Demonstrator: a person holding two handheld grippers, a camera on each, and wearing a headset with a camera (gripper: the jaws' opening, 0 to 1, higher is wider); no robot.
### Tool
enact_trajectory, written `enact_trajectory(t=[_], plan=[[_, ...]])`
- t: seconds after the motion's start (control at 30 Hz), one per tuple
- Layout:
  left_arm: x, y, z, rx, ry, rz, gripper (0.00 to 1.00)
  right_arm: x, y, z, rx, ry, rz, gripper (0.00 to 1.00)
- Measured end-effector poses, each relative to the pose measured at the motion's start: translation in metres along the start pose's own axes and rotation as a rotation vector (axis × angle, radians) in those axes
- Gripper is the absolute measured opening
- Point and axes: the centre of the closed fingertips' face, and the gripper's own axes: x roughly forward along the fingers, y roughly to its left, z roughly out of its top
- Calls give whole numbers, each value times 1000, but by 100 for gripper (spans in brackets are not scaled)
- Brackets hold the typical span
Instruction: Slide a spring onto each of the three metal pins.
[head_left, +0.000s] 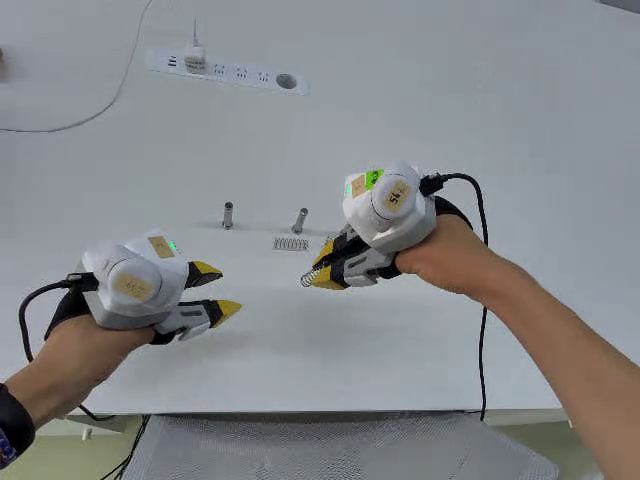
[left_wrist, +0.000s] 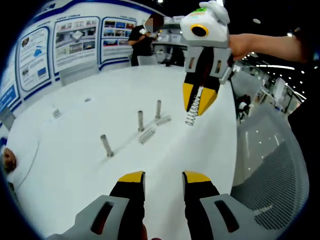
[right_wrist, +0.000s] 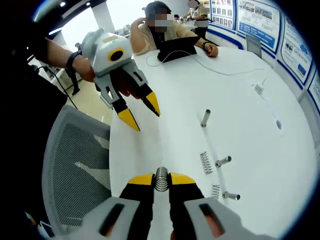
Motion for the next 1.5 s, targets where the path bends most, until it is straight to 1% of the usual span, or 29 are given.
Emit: enact_trajectory(t=[0.1, 0.13, 0.3, 0.5, 0.53, 0.6, 0.77, 0.9, 1.23, 1.3, 1.5], plan=[[-4, 8, 1, -18, -7, 24, 32, 2, -5, 4, -8, 3, 1, 12], [-5, 12, 1, -33, -12, 34, 32, 3, -7, 6, -15, 6, 0, 12], [-11, 27, 4, -76, -30, 86, 37, 8, -15, 12, -37, 17, 3, 12], [-18, 37, 3, -95, -36, 121, 42, 13, -25, 23, -52, 17, 8, 12], [-20, 38, 2, -102, -37, 126, 44, 13, -26, 25, -54, 17, 8, 12], [-22, 41, 2, -131, -48, 129, 44, 14, -33, 27, -58, 18, 9, 12], [-29, 50, -2, -152, -45, 156, 50, 16, -38, 35, -72, 24, 12, 12], [-33, 57, -2, -166, -52, 172, 54, 19, -43, 41, -87, 31, 16, 12], [-37, 63, -2, -167, -50, 175, 62, 24, -58, 55, -115, 44, 20, 12], [-37, 64, -2, -168, -51, 175, 62, 26, -65, 53, -115, 48, 21, 12], [-39, 67, -1, -175, -57, 179, 64, 30, -73, 60, -116, 53, 21, 12]])
